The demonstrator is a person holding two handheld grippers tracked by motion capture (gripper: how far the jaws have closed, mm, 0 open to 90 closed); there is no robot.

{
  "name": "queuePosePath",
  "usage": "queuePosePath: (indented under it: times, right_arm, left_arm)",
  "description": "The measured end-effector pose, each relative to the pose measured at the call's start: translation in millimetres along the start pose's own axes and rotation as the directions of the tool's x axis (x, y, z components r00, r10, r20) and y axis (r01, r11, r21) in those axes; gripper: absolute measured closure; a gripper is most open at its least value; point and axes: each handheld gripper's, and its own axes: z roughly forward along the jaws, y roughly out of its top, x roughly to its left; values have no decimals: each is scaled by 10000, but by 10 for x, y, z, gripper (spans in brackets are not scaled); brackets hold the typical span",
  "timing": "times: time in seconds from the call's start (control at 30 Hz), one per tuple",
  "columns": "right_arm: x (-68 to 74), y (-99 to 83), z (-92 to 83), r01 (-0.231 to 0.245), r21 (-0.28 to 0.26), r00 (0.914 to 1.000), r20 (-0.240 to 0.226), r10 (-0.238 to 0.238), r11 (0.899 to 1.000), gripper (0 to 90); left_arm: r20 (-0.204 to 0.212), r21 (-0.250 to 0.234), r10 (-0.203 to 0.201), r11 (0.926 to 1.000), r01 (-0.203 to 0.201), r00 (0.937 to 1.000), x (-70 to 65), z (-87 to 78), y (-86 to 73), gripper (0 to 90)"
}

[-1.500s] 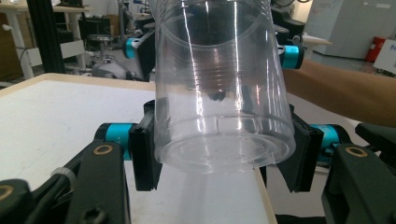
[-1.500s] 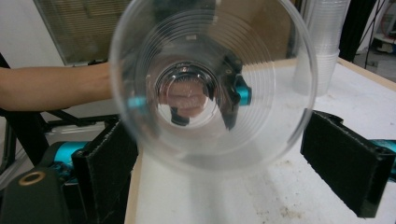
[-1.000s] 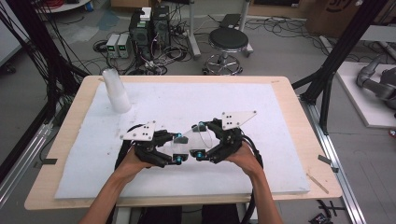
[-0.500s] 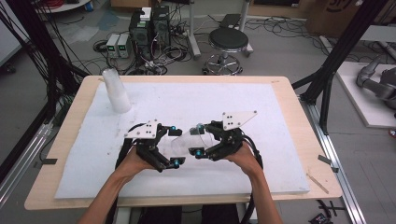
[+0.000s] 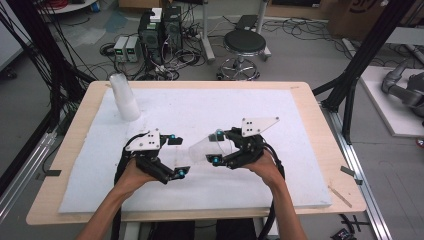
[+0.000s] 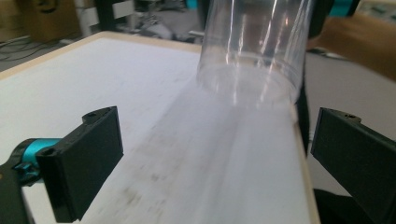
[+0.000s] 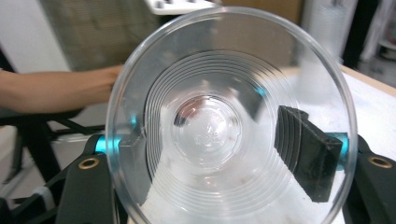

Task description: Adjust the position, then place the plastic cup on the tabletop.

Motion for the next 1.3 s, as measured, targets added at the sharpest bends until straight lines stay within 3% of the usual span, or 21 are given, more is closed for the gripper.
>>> queuePosePath:
  times: [0.07,0.13,0.23,0.33,0.43,0.57,0.6,0.63,0.7,0.8,0.87,0.97,1.07,1.3]
  right_arm:
    - [-26,12,-26,-81,265,9992,403,71,9996,331]
    - [-42,31,-50,-355,709,9963,810,297,9969,334]
    - [-84,67,-84,-509,1341,9881,1505,304,9897,335]
    - [-117,118,-106,-988,1994,9754,2133,552,9749,339]
    - [-163,176,-90,-1445,2780,9577,2805,636,9497,340]
    - [-215,249,3,-1934,3735,9326,3573,517,9072,342]
    - [-228,263,34,-1992,3946,9276,3710,428,8970,343]
    - [-238,281,72,-2140,4183,9196,3909,376,8827,343]
    - [-260,300,117,-2347,4461,9103,4126,342,8637,344]
    - [-283,325,185,-2643,4766,8944,4464,282,8384,346]
    - [-299,335,228,-2737,4894,8899,4555,250,8280,346]
    - [-312,332,263,-2717,4960,8924,4507,229,8247,346]
    - [-324,324,273,-2710,4942,8927,4500,236,8260,346]
    - [-329,318,273,-2806,4970,8914,4521,310,8211,346]
  left_arm:
    - [-523,157,-46,9999,54,9986,20,-70,-66,21]
    - [-1273,349,-122,9993,168,9918,44,-169,-166,21]
    - [-2236,217,-548,9979,612,9731,73,-321,-327,21]
    - [-2916,90,-811,9961,876,9531,97,-433,-444,21]
    - [-3450,-162,-1055,9942,1065,9326,110,-518,-540,21]
    - [-4001,-88,-1087,9933,1148,9100,110,-535,-636,21]
    - [-4182,-111,-1078,9935,1136,9019,111,-540,-664,21]
    - [-4269,-149,-1128,9929,1178,8972,110,-545,-681,21]
    - [-4473,-290,-1303,9909,1312,8849,114,-554,-725,22]
    - [-4602,-304,-1443,9887,1469,8760,129,-568,-777,21]
    - [-4568,-316,-1551,9869,1583,8760,148,-578,-812,21]
    - [-4593,-456,-1692,9849,1671,8720,169,-592,-815,22]
    - [-4521,-471,-1705,9848,1675,8755,174,-596,-817,22]
    - [-4539,-442,-1692,9849,1675,8748,171,-593,-818,22]
